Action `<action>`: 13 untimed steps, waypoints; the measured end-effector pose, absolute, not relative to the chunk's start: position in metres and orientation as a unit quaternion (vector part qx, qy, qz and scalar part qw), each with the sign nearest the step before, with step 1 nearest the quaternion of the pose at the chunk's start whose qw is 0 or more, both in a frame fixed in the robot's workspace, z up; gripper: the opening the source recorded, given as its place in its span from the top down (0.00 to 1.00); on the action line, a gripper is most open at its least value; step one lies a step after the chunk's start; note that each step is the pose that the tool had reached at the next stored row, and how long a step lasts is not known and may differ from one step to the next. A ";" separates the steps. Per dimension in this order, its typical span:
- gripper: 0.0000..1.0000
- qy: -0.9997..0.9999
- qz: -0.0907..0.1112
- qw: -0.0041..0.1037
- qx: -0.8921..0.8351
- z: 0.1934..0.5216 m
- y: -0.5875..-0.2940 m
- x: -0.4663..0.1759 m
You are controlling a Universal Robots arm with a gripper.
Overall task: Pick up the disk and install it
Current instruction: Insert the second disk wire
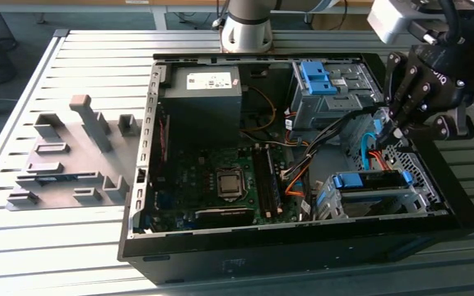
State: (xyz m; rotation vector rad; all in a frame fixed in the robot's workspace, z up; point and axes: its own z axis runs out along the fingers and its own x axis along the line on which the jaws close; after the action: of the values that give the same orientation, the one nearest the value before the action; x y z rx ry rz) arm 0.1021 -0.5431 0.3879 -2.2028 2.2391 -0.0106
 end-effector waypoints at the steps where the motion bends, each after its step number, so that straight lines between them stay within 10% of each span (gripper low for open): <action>1: 0.89 0.713 -0.004 0.000 -0.701 0.387 -0.542 0.102; 13: 0.69 0.714 -0.020 -0.016 -0.699 0.382 -0.530 0.102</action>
State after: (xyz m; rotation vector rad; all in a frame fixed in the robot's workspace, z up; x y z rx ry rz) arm 0.1021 -0.5296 0.3825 -2.2196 2.2676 -0.0634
